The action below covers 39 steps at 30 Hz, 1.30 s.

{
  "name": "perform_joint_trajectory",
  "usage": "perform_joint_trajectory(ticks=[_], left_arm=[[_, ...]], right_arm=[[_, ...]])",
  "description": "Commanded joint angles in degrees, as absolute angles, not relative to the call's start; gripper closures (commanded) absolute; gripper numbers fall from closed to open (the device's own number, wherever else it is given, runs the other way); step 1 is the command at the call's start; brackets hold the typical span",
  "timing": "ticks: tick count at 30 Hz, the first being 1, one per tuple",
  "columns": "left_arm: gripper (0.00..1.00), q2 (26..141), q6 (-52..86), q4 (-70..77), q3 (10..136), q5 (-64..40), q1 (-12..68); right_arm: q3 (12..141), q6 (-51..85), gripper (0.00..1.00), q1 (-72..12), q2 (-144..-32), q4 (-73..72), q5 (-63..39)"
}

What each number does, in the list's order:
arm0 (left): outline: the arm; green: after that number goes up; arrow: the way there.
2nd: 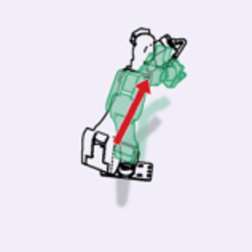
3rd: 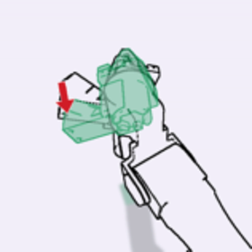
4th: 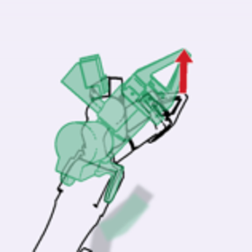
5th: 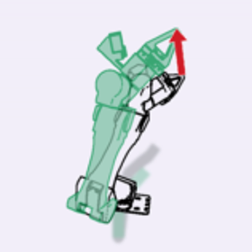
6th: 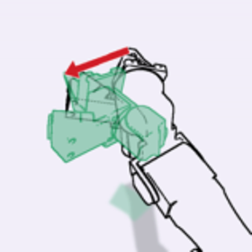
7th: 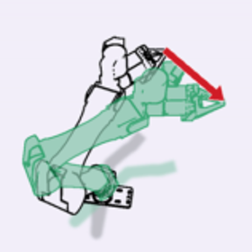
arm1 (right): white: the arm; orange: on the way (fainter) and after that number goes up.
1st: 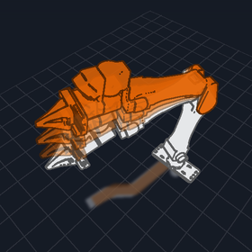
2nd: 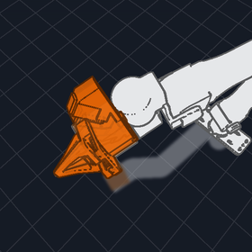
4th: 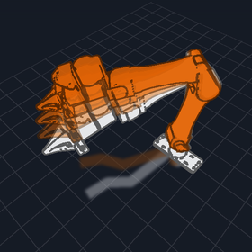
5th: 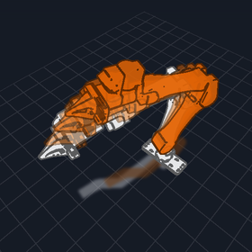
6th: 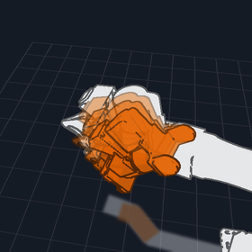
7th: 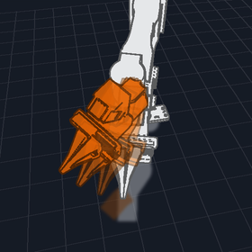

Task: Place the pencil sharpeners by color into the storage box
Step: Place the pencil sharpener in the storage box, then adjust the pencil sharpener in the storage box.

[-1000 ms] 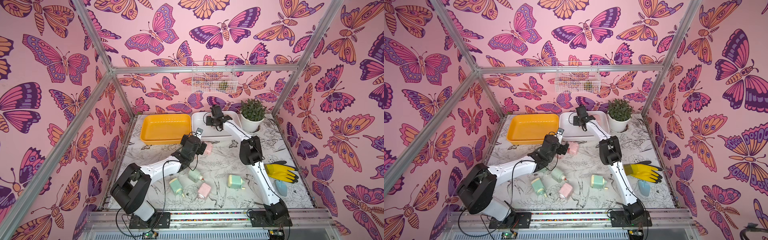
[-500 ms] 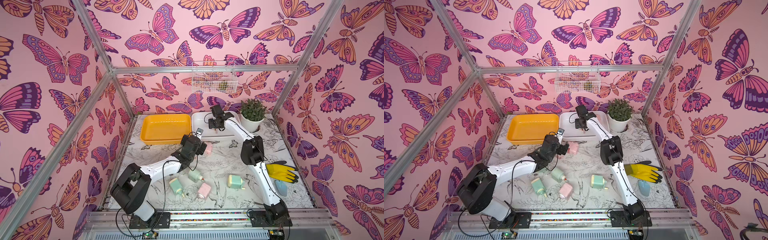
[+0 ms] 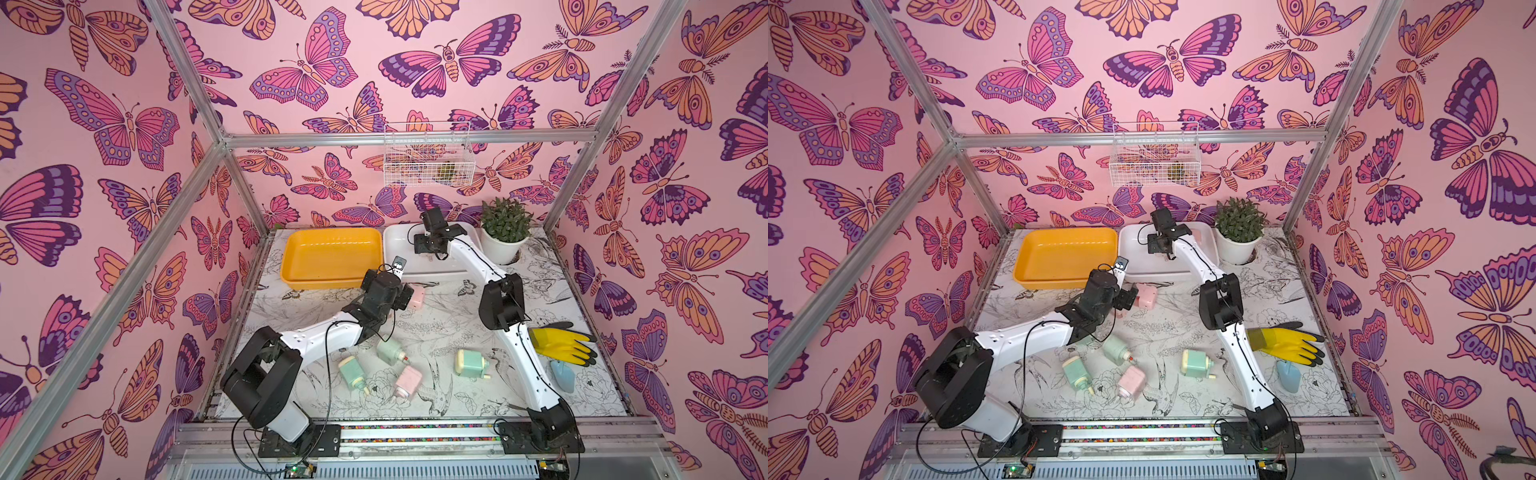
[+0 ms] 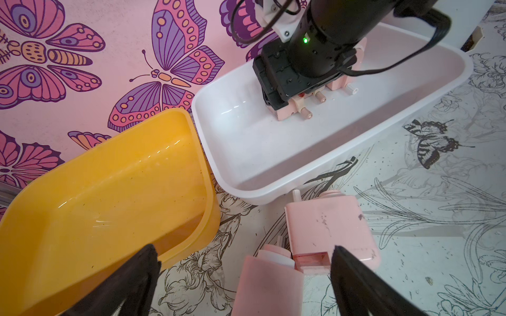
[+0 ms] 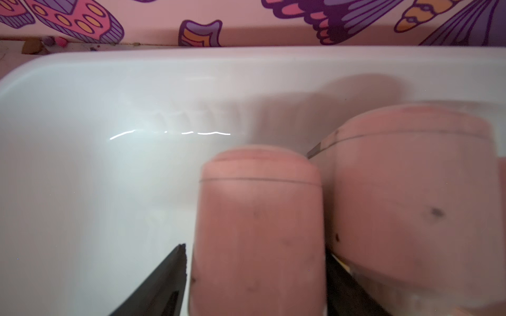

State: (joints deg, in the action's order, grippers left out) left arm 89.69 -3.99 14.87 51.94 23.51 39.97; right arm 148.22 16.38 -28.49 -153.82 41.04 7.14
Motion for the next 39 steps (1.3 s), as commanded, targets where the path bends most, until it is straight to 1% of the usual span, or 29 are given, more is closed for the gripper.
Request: perform_joint_trajectory(ticks=[1, 6, 10, 17, 20, 21, 22, 24, 26, 29, 31, 34, 39], left_arm=[[0.00, 89.69, -3.70, 13.54, 52.81, 22.70, 39.48], [0.00, 90.18, -3.74, 13.36, 53.35, 22.32, 39.48], [0.00, 90.47, -3.14, 12.90, 53.68, 21.83, 39.47], [0.00, 89.01, -1.59, 11.79, 53.79, 21.17, 39.46], [0.00, 88.77, -0.64, 10.61, 54.37, 22.19, 39.53], [0.00, 88.73, -0.44, 10.10, 54.61, 22.40, 39.49], [0.00, 88.71, -0.28, 9.69, 54.75, 22.57, 39.46], [0.00, 88.51, 0.10, 9.36, 54.76, 22.50, 39.46], [0.00, 88.39, 0.43, 9.14, 54.67, 22.41, 39.47], [0.00, 88.37, 0.78, 8.92, 54.49, 22.84, 39.46], [0.00, 88.49, 0.74, 8.95, 54.56, 23.11, 39.46], [0.00, 88.82, 0.38, 8.82, 54.75, 23.56, 39.52], [0.00, 89.76, -0.24, 8.71, 55.28, 23.72, 39.46]], right_arm=[[149.52, 15.62, 0.26, -28.04, -154.52, 40.89, 7.29], [148.36, 15.45, 0.26, -28.04, -151.52, 40.83, 6.93], [144.90, 15.99, 0.26, -28.12, -146.64, 40.30, 6.19], [127.84, 15.74, 0.25, -28.28, -134.02, 34.78, 6.06], [123.83, 14.30, 0.26, -28.14, -131.78, 33.68, 10.31], [122.96, 14.09, 0.28, -27.88, -131.39, 33.24, 11.47], [122.12, 14.05, 0.32, -27.41, -131.15, 32.65, 12.15], [121.30, 14.61, 0.43, -26.26, -131.09, 31.76, 12.23], [121.82, 14.27, 0.50, -25.47, -131.83, 32.15, 12.37], [125.59, 14.39, 0.52, -24.75, -134.89, 35.80, 11.60], [127.12, 15.28, 0.52, -24.57, -136.86, 37.19, 11.41], [127.83, 16.23, 0.52, -24.55, -138.71, 37.21, 12.01], [128.54, 16.98, 0.53, -24.52, -140.14, 35.80, 9.76]])
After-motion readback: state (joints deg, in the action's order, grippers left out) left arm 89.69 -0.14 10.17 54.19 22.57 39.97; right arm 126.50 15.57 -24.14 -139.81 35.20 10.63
